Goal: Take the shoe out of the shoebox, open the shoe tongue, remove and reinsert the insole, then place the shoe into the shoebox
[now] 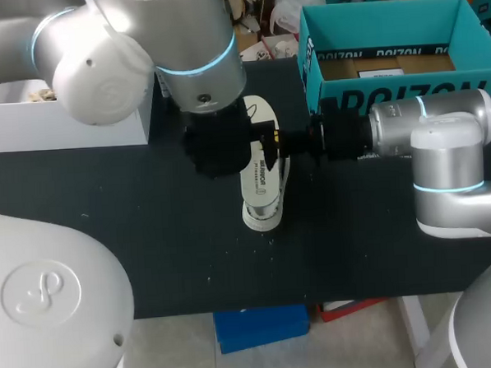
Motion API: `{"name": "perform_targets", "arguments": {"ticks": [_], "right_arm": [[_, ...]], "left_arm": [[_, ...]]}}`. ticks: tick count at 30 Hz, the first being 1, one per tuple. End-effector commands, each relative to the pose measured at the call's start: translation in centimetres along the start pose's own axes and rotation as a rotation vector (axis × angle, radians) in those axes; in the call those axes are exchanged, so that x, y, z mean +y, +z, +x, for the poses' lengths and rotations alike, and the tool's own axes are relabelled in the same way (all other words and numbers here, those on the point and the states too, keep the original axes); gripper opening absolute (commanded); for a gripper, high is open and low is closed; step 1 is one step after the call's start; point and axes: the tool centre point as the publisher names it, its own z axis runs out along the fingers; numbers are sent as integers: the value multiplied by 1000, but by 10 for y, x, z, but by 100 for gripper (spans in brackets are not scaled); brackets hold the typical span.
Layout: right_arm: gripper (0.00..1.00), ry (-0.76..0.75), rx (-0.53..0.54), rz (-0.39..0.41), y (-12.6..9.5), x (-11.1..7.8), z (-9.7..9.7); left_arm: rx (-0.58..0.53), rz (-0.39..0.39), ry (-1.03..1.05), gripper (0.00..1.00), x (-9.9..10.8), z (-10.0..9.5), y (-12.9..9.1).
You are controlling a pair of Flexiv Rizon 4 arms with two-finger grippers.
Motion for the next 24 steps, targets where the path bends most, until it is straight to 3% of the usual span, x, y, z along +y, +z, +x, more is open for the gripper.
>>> {"name": "perform_targets", "arguments": {"ticks": [1, 5, 24], "right_arm": [[0, 0, -2, -4, 2, 0, 0], [0, 0, -2, -4, 2, 0, 0], [0, 0, -2, -4, 2, 0, 0]], "left_arm": [[112, 7, 8, 100, 8, -10, 10], [114, 7, 16, 100, 18, -11, 14], [70, -17, 41, 100, 110, -23, 5]]}}
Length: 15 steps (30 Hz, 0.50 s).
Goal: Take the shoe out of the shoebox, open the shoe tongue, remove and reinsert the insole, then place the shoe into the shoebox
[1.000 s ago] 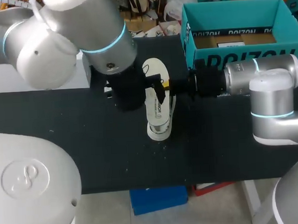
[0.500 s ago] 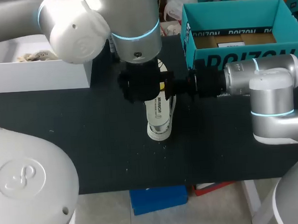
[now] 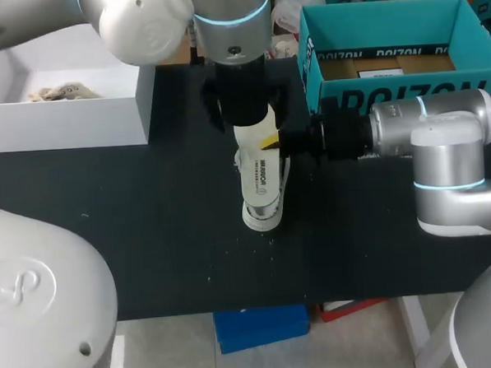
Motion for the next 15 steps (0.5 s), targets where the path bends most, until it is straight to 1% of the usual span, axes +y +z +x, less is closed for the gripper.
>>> {"name": "perform_targets", "arguments": {"ticks": [1, 7, 11, 15], "right_arm": [[0, 0, -2, -3, 2, 0, 0], [0, 0, -2, -3, 2, 0, 0], [0, 0, -2, -3, 2, 0, 0], [0, 0, -2, -3, 2, 0, 0]], "left_arm": [[-15, 29, 3, 100, 26, -2, 5], [-23, 28, 5, 100, 54, -2, 9], [-30, 28, -3, 100, 72, 2, 14], [-34, 36, -9, 100, 86, 6, 22]]}}
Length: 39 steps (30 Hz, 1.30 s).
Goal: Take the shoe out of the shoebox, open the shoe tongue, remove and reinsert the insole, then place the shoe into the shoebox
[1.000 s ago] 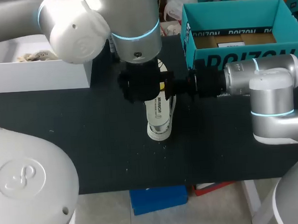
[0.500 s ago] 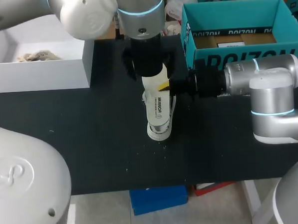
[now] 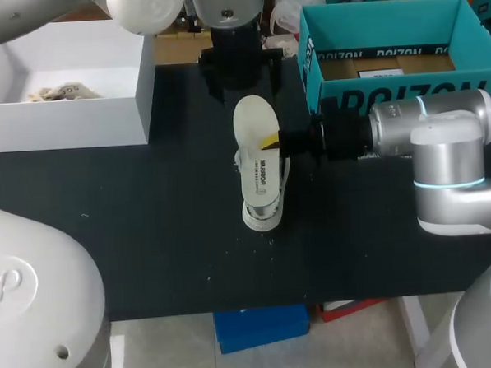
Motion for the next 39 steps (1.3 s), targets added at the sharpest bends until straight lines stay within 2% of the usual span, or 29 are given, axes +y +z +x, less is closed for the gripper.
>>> {"name": "perform_targets", "arguments": {"ticks": [1, 8, 14, 23, 33, 36, 39], "right_arm": [[0, 1, -2, -3, 2, 0, 0], [0, 1, -2, -3, 2, 0, 0], [0, 1, -2, -3, 2, 0, 0], [0, 1, -2, -3, 2, 0, 0], [0, 1, -2, -3, 2, 0, 0], [0, 1, -2, -3, 2, 0, 0], [0, 1, -2, -3, 2, 0, 0]], "left_arm": [[-4, 31, 1, 100, 17, 2, 13], [-1, 47, -12, 100, 31, 3, 26], [-8, 48, -27, 100, 23, 0, 21], [-10, 35, -44, 100, -26, 0, 4], [-8, 44, -77, 100, -94, 4, 2], [-65, 44, -86, 100, -110, 9, 2], [-205, 59, -100, 100, -124, 15, -1]]}}
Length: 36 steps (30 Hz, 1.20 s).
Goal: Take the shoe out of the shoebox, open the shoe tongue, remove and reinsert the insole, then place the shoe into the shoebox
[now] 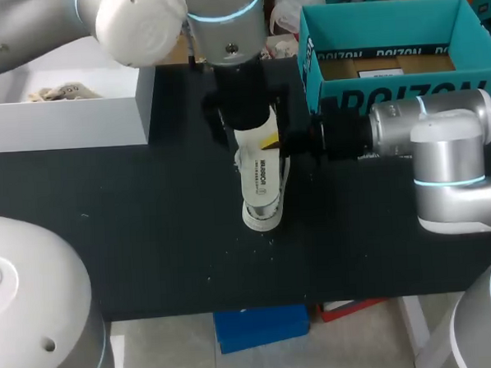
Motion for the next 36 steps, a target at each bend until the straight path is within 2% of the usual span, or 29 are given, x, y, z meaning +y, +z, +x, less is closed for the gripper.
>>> {"name": "perform_targets", "arguments": {"ticks": [1, 5, 18, 19, 21, 22, 24, 35, 36], "right_arm": [[0, 0, -2, -4, 2, 0, 0], [0, 0, -2, -4, 2, 0, 0], [0, 0, -2, -4, 2, 0, 0], [0, 0, -2, -4, 2, 0, 0], [0, 0, -2, -4, 2, 0, 0], [0, 0, -2, -4, 2, 0, 0], [0, 0, -2, -4, 2, 0, 0], [0, 0, -2, -4, 2, 0, 0], [0, 0, -2, -4, 2, 0, 0]], "left_arm": [[-239, -31, -10, 100, -23, 27, 0], [-595, 10, -7, 100, -35, 48, -7], [-604, 19, -4, 100, -37, 52, -6], [-677, 66, -13, 100, -37, 52, -3], [-815, 20, 29, 100, -34, 58, 5], [-886, 33, 33, 100, -34, 59, 6], [-1145, 136, -34, 100, -29, 69, 10], [-1145, 136, -34, 100, -29, 69, 10], [-1066, 47, -63, 100, -27, 67, 13]]}}
